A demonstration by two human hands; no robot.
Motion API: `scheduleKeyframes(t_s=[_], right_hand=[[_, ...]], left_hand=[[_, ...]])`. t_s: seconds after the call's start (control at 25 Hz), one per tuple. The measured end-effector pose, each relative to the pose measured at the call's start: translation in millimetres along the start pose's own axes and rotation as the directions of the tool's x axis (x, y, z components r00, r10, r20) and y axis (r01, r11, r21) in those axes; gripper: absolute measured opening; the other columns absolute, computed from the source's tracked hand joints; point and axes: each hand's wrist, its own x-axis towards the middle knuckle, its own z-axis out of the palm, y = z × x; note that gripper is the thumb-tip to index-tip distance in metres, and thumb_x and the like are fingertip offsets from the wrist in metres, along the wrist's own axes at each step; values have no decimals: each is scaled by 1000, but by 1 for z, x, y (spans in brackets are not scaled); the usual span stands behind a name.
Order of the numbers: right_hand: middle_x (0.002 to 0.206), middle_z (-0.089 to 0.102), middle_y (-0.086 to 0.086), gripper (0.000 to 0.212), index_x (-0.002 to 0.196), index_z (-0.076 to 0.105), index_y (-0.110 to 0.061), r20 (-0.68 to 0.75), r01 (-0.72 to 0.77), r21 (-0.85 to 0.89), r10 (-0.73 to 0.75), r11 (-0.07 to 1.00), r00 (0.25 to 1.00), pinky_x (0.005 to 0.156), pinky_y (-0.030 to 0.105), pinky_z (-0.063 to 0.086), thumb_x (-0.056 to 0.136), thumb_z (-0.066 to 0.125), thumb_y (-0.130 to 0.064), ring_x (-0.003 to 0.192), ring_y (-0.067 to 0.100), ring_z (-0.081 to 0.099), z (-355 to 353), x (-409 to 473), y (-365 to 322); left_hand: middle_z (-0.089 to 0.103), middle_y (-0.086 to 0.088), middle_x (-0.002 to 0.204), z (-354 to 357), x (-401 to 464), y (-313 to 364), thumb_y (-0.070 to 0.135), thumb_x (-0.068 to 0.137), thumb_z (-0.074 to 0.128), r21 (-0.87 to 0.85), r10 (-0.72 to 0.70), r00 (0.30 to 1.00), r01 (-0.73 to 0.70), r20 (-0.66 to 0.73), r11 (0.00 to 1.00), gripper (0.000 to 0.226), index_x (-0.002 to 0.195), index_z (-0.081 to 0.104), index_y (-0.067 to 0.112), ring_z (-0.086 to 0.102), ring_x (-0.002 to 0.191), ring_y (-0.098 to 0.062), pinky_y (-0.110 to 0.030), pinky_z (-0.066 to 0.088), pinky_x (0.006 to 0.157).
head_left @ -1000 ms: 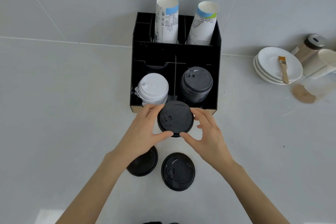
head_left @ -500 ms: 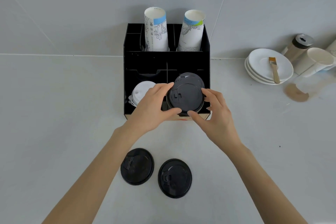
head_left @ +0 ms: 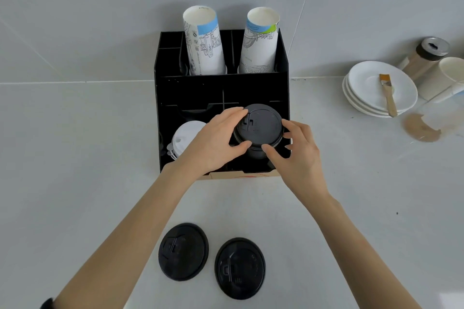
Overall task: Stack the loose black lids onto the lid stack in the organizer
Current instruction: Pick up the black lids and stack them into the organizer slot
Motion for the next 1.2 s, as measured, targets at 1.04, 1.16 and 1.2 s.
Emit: scheduleKeyframes(t_s=[1.04,1.16,1.2], right_hand=[[126,47,7,48,124,44,-10,-14,-42,-34,42,999,999,90,22,37,81,63,-19,111,18,49,6,4,13],[125,48,4,47,124,44,-14,-8,-29,-27,28,999,1000,88,18,33,81,62,-20,102,9,44,-1,-4,12],[124,48,4,46,124,44,-16,0,-18,-33,18,999,1000,86,15,31,82,61,-20,99,7,41,-3,-8,11]], left_hand=[[18,-7,152,11,11,-6,26,82,59,51,-40,996,36,79,998,68,137,21,15,20,138,-24,-39,22,111],[19,-9,151,7,1,-5,26,83,58,46,-50,998,48,38,998,65,137,24,15,20,137,-25,-40,24,111],[22,-8,150,6,-4,-4,26,83,57,42,-51,999,50,19,998,63,136,25,15,22,136,-25,-40,24,110]])
